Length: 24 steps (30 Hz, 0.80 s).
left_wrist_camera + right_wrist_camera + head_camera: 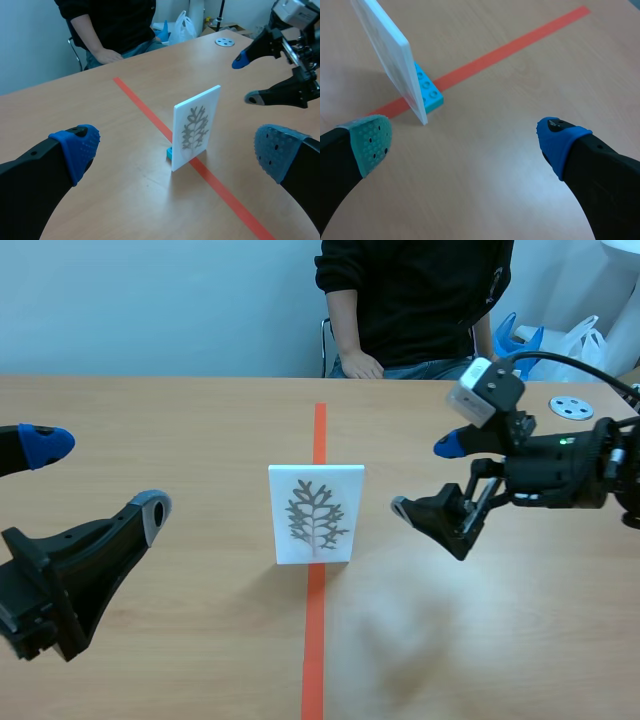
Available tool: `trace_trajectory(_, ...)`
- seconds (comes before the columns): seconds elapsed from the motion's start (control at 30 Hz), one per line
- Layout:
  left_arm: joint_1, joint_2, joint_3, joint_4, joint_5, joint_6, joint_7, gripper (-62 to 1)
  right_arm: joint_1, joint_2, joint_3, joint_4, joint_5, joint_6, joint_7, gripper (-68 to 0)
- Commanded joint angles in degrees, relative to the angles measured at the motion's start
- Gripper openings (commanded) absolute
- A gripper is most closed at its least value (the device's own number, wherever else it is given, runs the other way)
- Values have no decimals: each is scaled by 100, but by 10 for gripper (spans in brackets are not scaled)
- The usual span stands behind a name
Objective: Sort the leaf by its shape. The table is split by an orange tape line. A compound leaf with several leaflets goes to the left side, a simple leaf with one blade goes to the right side. Return to the home posture when a red brick is placed on the table.
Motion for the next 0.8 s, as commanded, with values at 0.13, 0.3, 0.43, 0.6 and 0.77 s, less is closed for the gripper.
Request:
trace_trajectory(0.13, 63, 31, -101, 83, -35, -7, -74, 14, 597, -264, -566, -603, -59, 44, 284, -86)
trace_trajectory(0.3, 61, 31, -157, 85, -37, -7, -79, 14, 863, -599, -931, -1169, -278, 44, 654, -186)
trace_trajectory(0.43, 61, 31, -157, 85, -37, -9, -76, 14, 1054, -778, -1300, -1381, -352, -149, 671, -205)
trace_trajectory(0.6, 63, 31, -157, 85, -37, -9, -66, 14, 1255, -918, -1768, -1576, -424, -376, 658, -203)
trace_trajectory(0.77, 63, 31, -157, 85, -37, -9, -57, 14, 1276, -1156, -2063, -1775, -424, -560, 710, -203)
